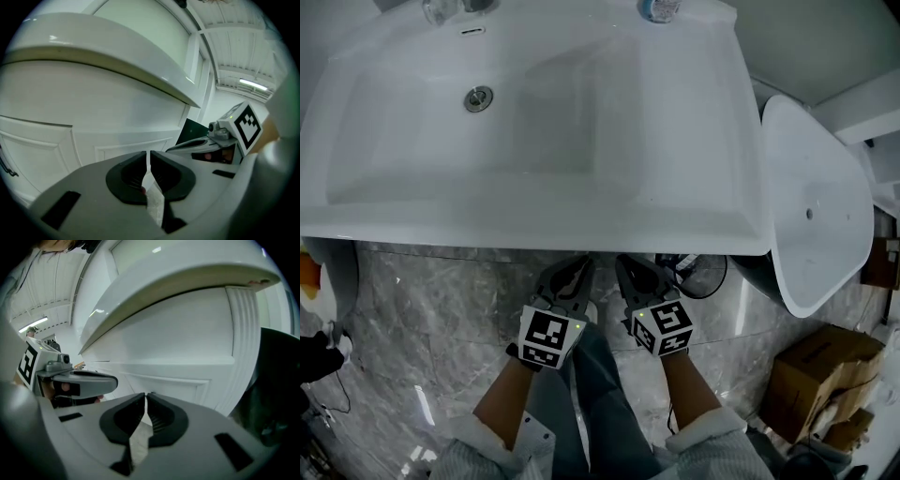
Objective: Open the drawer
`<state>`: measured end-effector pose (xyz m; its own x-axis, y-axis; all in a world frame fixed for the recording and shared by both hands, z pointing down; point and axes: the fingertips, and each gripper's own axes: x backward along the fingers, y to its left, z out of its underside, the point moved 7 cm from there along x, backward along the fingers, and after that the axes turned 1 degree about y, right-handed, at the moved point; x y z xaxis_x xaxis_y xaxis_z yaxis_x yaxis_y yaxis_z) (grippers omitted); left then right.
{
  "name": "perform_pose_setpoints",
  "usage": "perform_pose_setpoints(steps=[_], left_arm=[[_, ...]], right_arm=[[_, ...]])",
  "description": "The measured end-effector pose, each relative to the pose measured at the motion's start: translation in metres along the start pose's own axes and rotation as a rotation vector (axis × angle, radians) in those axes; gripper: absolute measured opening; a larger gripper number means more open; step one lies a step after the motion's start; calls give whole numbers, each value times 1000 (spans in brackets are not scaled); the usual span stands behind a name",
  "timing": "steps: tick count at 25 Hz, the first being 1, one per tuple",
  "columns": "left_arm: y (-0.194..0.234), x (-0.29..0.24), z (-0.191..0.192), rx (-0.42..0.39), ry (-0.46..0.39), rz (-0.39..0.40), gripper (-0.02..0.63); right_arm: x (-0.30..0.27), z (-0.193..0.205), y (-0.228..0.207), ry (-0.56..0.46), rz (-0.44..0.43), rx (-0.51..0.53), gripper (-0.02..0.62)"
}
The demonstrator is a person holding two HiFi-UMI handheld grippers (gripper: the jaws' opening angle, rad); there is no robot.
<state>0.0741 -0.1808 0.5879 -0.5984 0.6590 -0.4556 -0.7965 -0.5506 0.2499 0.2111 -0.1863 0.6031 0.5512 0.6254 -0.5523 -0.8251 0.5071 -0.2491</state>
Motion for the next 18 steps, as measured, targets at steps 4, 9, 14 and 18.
perform_pose_setpoints(steps=[4,9,14,18], left_arm=[[6,-21,9,-39,33,18,76],[15,-45,23,-86,101,30,123],[22,-61,33,-131,152,27,129],[25,-71,36,-164,179,20,129]], right_arm=[[-16,9,-9,35,-14,22,28],[-33,14,-17,88,-12,71,78],[-45,18,-24,127,-15,127,78],[-54,18,-23,137,-23,170,78]])
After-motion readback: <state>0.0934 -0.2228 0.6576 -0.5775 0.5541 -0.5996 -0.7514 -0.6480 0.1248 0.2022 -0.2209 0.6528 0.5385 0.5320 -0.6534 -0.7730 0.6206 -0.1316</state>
